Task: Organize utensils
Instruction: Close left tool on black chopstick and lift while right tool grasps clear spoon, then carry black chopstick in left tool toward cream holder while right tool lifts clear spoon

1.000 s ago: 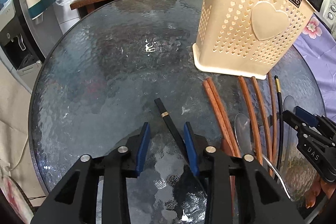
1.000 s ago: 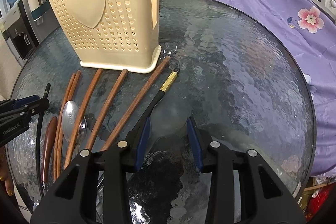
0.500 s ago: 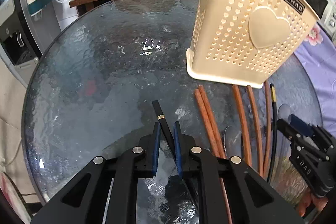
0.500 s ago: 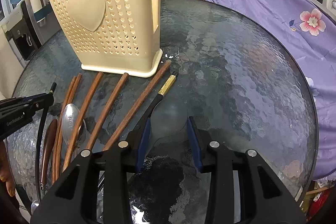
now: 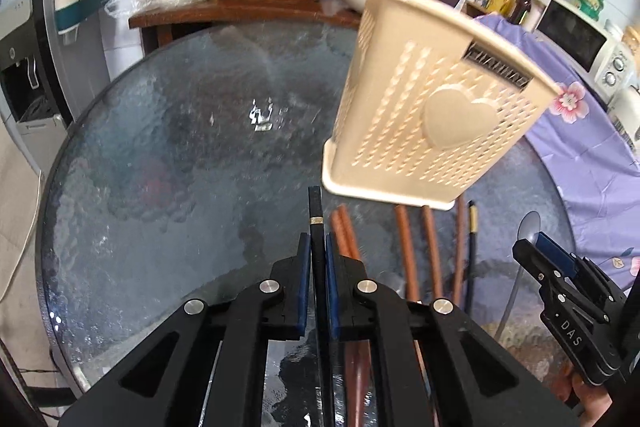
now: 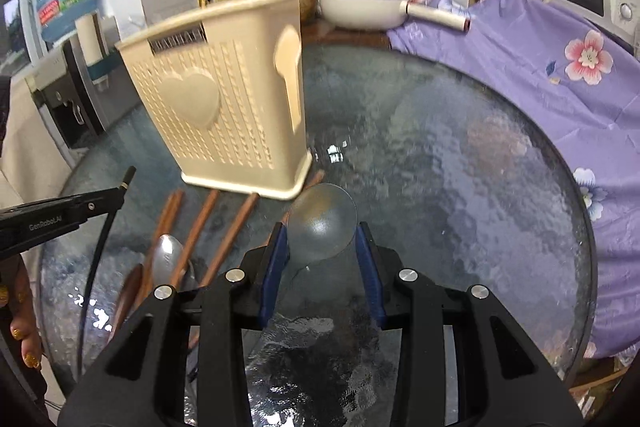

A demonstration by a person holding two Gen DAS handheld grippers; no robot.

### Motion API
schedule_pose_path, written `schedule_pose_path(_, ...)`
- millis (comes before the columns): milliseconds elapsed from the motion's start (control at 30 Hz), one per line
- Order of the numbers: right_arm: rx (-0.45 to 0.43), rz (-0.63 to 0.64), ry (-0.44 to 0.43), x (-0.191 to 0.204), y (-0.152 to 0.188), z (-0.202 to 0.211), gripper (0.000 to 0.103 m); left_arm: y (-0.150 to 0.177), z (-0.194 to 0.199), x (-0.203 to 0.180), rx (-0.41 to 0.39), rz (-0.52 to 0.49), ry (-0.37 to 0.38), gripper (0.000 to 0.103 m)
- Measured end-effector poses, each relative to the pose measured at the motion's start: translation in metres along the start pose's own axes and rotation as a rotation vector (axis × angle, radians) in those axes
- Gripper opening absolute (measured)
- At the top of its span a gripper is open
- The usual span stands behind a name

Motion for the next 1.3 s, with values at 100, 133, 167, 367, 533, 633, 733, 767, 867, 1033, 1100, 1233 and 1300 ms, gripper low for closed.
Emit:
schedule_pose_path(100, -0.055, 0.028, 0.002, 0.002, -0.008, 0.012, 0.036, -0.007, 0.009, -0.005, -0.028, 0.001, 0.018, 0.007)
schedule_pose_path(133, -0.071, 0.039, 0.001, 0.004, -0.010, 0.015, 0.036, -0.009, 0.012, -0.006, -0.036, 0.002, 0.023, 0.007)
schedule_pose_path(167, -0.082, 0.046, 0.001, 0.004, -0.011, 0.019, 0.036, -0.011, 0.015, -0.007, -0.046, -0.001, 0.028, 0.007)
schedule_pose_path(367, -0.139, 0.075, 0.014, 0.007, -0.015, 0.030, 0.036, -0.019, 0.029, -0.014, -0.082, -0.009, 0.046, 0.007)
schedule_pose_path(533, -0.178, 0.106, 0.034, 0.008, -0.019, 0.039, 0.036, -0.021, 0.037, -0.012, -0.101, -0.006, 0.053, 0.007)
schedule_pose_path(633, -0.190, 0.103, 0.039, 0.006, -0.021, 0.043, 0.036, -0.023, 0.043, -0.012, -0.112, -0.005, 0.061, 0.007)
schedule_pose_path(733, -0.197, 0.098, 0.039, 0.004, -0.024, 0.047, 0.036, -0.026, 0.051, -0.011, -0.133, -0.003, 0.069, 0.007)
schedule_pose_path(767, -0.199, 0.098, 0.039, 0.004, -0.025, 0.048, 0.036, -0.027, 0.054, -0.011, -0.139, -0.003, 0.070, 0.007)
schedule_pose_path(867, -0.205, 0.106, 0.034, 0.005, -0.027, 0.053, 0.035, -0.031, 0.062, -0.011, -0.165, -0.012, 0.071, 0.007)
schedule_pose_path(1033, -0.207, 0.125, 0.027, 0.007, -0.030, 0.060, 0.027, -0.035, 0.075, -0.012, -0.189, -0.016, 0.082, 0.007)
schedule_pose_path(1100, -0.207, 0.131, 0.022, 0.009, -0.029, 0.061, 0.024, -0.037, 0.077, -0.010, -0.196, -0.012, 0.083, 0.007)
schedule_pose_path(1233, -0.194, 0.115, 0.014, 0.006, -0.028, 0.058, 0.024, -0.037, 0.078, -0.009, -0.196, -0.011, 0.080, 0.007)
schedule_pose_path(1300, -0.193, 0.085, 0.027, 0.000, -0.027, 0.058, 0.040, -0.037, 0.078, -0.008, -0.197, -0.011, 0.079, 0.007)
Point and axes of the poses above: each gripper's, at about its wrist camera, not at the fingertips, and z roughly against the way its jaws point, x to its left, y to its underside, the point moved 8 cm from there along -z, roughly the way its jaws point, and after that the axes turned 11 degrees about -x, right-handed, at the moved point
